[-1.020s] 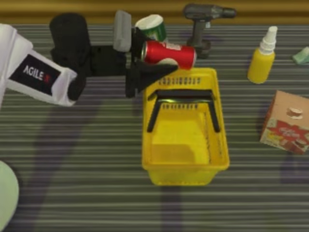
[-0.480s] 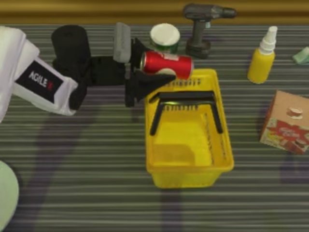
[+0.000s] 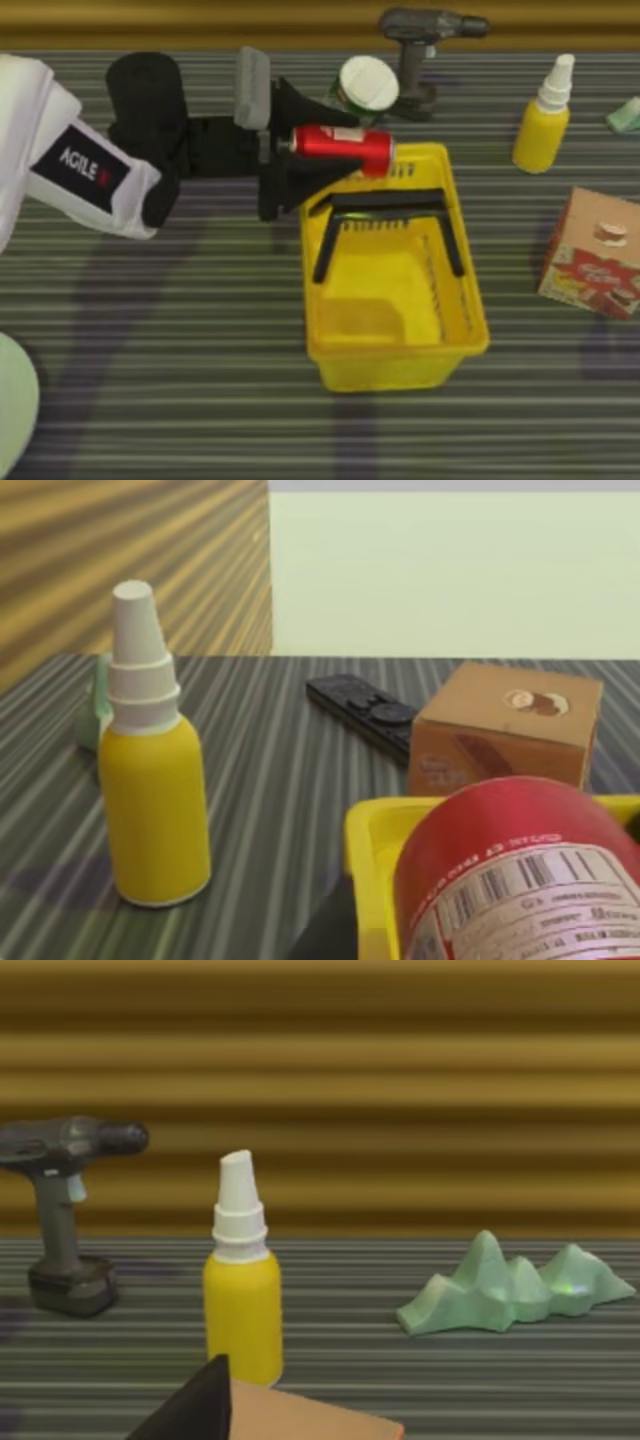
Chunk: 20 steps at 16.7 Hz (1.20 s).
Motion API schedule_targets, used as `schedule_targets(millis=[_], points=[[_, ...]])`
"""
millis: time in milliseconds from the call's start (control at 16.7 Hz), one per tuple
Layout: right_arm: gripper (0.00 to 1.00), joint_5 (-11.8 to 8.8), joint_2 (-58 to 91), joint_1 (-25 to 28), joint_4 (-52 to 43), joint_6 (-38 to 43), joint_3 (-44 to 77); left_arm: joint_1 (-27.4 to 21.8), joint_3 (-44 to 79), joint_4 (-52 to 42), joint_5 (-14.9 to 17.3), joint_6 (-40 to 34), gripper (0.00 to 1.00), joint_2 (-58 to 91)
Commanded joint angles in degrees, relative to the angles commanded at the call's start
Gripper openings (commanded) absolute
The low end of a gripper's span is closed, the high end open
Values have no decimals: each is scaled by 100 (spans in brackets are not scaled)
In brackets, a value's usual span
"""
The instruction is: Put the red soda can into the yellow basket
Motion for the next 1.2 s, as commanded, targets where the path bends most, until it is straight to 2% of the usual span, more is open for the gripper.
schedule_targets(millis=[120, 180, 780, 960, 1200], points=[[100, 0, 0, 0, 0, 0, 0, 0, 0, 0, 0, 0, 98, 0], [100, 0, 0, 0, 0, 0, 0, 0, 0, 0, 0, 0, 100, 0], [100, -2, 53, 18, -35, -25, 50, -11, -6, -28, -35, -8, 100, -55], [100, -8, 544, 169, -356, -254, 516, 76, -136, -206, -263, -137, 100, -420], [100, -2, 1892, 562, -1237, -880, 1790, 332, -561, -723, -927, -448, 100, -1554]])
